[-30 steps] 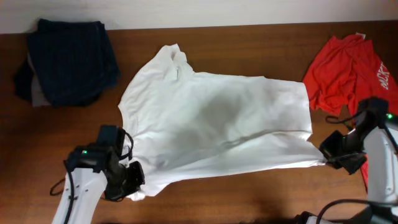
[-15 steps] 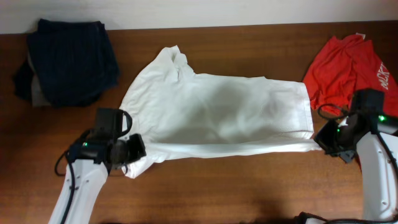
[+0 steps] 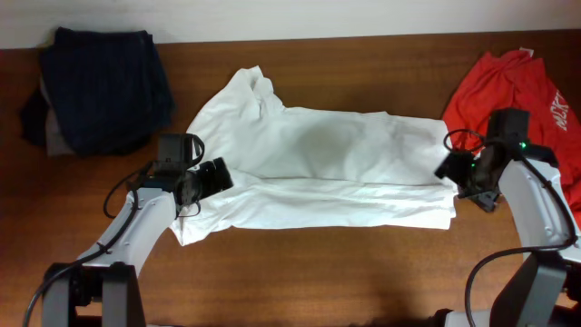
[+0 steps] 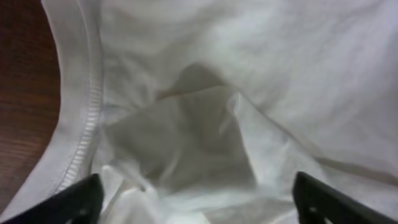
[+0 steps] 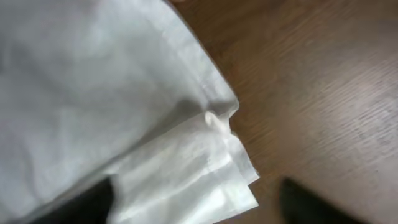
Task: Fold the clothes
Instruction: 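Fold the near hem upward toward the collar with both grippers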
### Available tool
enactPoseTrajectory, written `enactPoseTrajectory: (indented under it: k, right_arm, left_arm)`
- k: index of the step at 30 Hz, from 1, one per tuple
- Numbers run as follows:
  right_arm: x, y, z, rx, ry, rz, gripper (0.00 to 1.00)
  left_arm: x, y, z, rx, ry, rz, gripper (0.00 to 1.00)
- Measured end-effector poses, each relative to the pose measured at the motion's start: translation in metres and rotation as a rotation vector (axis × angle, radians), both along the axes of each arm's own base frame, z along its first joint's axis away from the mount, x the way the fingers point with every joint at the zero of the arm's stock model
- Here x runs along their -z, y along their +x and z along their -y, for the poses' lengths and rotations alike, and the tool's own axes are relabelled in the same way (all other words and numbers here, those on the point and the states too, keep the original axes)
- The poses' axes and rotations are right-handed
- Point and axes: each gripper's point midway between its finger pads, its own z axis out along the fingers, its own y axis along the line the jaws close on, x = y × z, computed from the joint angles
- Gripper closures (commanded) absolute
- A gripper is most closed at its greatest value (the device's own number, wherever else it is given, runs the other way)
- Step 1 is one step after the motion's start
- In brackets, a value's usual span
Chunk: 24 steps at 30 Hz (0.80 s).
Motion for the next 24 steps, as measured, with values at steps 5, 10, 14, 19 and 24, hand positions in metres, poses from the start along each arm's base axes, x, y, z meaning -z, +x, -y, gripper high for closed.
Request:
enactPoseTrajectory:
  k: [5, 10, 14, 19, 24]
  right_arm:
    - [-0.039, -0.005, -0.010, -0.093, 0.048, -0.043, 0.17]
    - [-0.004, -0.013, -0.046, -0.204, 0.123, -0.080, 0.82]
    - [0.030, -0.014, -0.075, -0.264, 0.153, -0.126, 0.84]
    - [0.073, -0.026, -0.078, -0.251, 0.159, -0.249, 0.83]
    - [0.082, -0.031, -0.078, -0.243, 0.162, -0.293, 0.96]
  left_arm:
    - [-0.034, -0.022, -0.002, 0.039, 0.028, -0.106, 0.28]
    - [-0.012, -0.052, 0.010, 0.086, -0.024, -0.283, 0.82]
    - [0.044, -0.068, 0.013, 0.093, -0.043, -0.478, 0.94]
    - [0.048, -0.063, 0.004, 0.023, -0.170, -0.519, 0.99]
    - [0.048, -0.069, -0.029, -0.111, -0.239, -0.558, 0.99]
